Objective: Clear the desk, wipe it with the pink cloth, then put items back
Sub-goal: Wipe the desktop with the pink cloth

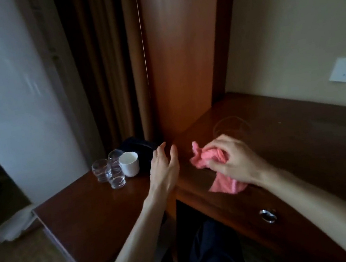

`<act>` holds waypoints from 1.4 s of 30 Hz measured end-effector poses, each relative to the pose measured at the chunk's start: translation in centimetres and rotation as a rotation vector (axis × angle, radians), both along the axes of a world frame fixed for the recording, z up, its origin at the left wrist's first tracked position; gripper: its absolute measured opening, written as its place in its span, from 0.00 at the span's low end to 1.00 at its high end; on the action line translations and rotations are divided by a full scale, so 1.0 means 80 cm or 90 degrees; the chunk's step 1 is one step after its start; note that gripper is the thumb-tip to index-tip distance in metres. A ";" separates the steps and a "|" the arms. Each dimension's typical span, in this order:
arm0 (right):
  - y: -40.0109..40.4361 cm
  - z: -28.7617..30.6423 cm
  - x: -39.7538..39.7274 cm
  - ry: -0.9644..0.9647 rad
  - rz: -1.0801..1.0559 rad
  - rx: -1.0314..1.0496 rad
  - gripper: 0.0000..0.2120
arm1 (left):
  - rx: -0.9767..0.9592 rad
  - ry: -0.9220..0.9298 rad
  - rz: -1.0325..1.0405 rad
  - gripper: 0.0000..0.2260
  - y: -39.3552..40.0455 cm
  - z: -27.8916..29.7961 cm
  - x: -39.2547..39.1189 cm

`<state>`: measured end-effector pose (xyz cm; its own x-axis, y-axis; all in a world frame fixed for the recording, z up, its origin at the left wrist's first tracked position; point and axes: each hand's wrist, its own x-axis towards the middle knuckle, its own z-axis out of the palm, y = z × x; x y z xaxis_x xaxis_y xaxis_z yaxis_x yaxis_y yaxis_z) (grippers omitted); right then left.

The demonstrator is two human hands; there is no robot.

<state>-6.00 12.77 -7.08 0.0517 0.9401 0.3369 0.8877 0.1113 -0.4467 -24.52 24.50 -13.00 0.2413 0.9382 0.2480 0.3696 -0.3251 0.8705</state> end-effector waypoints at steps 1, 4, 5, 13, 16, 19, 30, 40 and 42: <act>-0.001 -0.007 -0.004 -0.006 0.006 0.010 0.14 | -0.014 -0.040 0.006 0.23 0.003 -0.012 0.007; 0.017 -0.020 -0.024 -0.035 0.021 0.031 0.15 | 0.028 -0.115 0.047 0.17 0.006 -0.041 0.021; 0.030 -0.023 -0.028 -0.034 0.021 0.039 0.15 | 0.045 -0.129 0.059 0.16 0.008 -0.047 0.024; 0.180 -0.026 -0.022 -0.067 -0.084 0.073 0.12 | 0.077 -0.179 0.098 0.18 0.018 -0.055 0.035; 0.135 -0.032 -0.041 -0.045 -0.007 0.092 0.10 | 0.085 -0.176 0.084 0.17 0.020 -0.059 0.033; 0.088 -0.040 -0.042 -0.029 0.060 0.073 0.08 | 0.083 -0.166 0.078 0.17 0.023 -0.063 0.034; 0.137 -0.037 -0.039 -0.070 0.022 0.096 0.09 | -0.027 -0.149 0.035 0.09 0.043 -0.021 0.007; 0.216 -0.042 0.078 -0.086 -0.082 0.074 0.09 | 0.061 0.367 0.082 0.24 0.095 0.032 0.082; 0.264 -0.043 0.112 -0.089 -0.168 0.063 0.13 | 0.073 0.383 0.071 0.25 0.101 0.027 0.083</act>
<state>2.95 33.88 -10.53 0.2370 0.8623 0.4476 0.9436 -0.0946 -0.3173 -17.89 32.57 -10.84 0.2727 0.9413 0.1991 0.8216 -0.3356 0.4609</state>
